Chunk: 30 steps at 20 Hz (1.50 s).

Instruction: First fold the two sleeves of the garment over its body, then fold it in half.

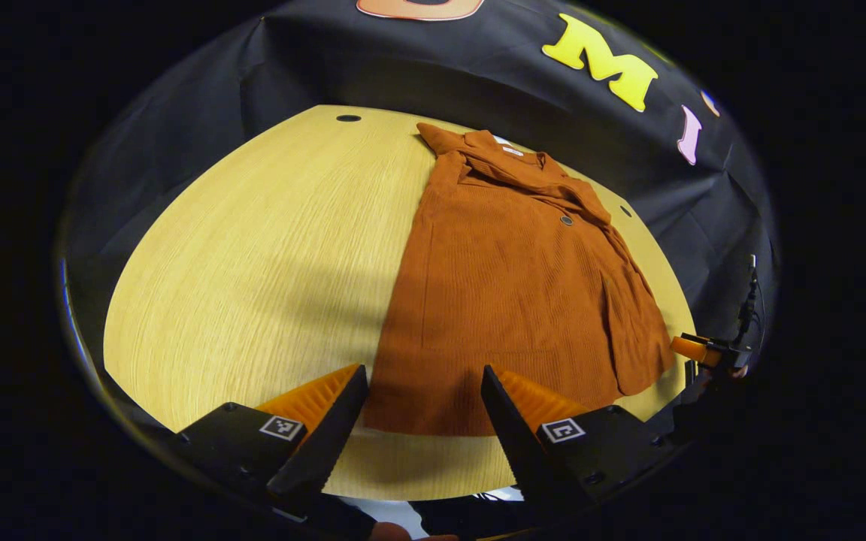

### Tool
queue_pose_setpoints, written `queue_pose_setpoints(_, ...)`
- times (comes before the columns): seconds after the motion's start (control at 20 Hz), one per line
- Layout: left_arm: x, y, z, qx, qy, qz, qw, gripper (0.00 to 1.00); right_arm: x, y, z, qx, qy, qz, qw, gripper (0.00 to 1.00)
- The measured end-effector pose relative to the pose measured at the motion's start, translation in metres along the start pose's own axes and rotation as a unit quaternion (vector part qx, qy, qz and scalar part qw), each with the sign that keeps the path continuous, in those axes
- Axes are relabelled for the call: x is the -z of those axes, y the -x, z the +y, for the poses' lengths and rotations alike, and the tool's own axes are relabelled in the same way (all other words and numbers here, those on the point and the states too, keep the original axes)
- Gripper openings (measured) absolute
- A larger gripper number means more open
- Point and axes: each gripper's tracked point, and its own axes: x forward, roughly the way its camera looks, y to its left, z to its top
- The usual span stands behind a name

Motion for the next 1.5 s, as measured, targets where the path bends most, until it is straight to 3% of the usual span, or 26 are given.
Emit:
queue_pose_setpoints(0.3,0.012,-0.003,-0.020,0.022,-0.011,0.019,1.000,0.97,0.009,-0.010,0.011,-0.006,0.019,0.022,1.000,0.94)
queue_pose_setpoints(0.45,0.014,-0.007,-0.028,0.025,0.003,0.021,0.999,0.53,0.007,-0.012,0.022,-0.023,0.000,0.034,0.999,0.42)
queue_pose_setpoints(0.5,0.014,-0.010,-0.024,0.011,0.000,0.023,1.000,0.53,0.005,-0.015,0.022,-0.025,-0.011,0.039,0.999,0.25)
queue_pose_setpoints(0.55,0.014,-0.010,-0.020,0.003,0.004,0.023,1.000,0.38,0.005,-0.015,0.023,-0.031,-0.021,0.048,0.998,0.07)
queue_pose_setpoints(0.6,0.012,-0.009,-0.021,-0.001,0.007,0.027,1.000,0.22,0.002,-0.013,0.024,-0.036,-0.037,0.051,0.997,0.07)
queue_pose_setpoints(0.65,0.011,-0.009,-0.024,-0.003,0.002,0.028,1.000,0.07,0.000,-0.012,0.023,-0.040,-0.047,0.054,0.997,0.01)
queue_pose_setpoints(0.95,-0.040,0.019,-0.047,0.021,-0.027,-0.021,0.999,0.03,-0.068,0.018,0.028,-0.075,-0.079,-0.002,0.994,0.01)
queue_pose_setpoints(1.35,-0.172,0.058,-0.081,0.057,-0.045,-0.113,0.991,0.03,-0.205,0.056,0.032,-0.121,-0.094,-0.097,0.983,0.01)
queue_pose_setpoints(1.5,-0.224,0.055,-0.095,0.072,-0.047,-0.120,0.989,0.03,-0.269,0.056,0.040,-0.136,-0.057,-0.131,0.980,0.01)
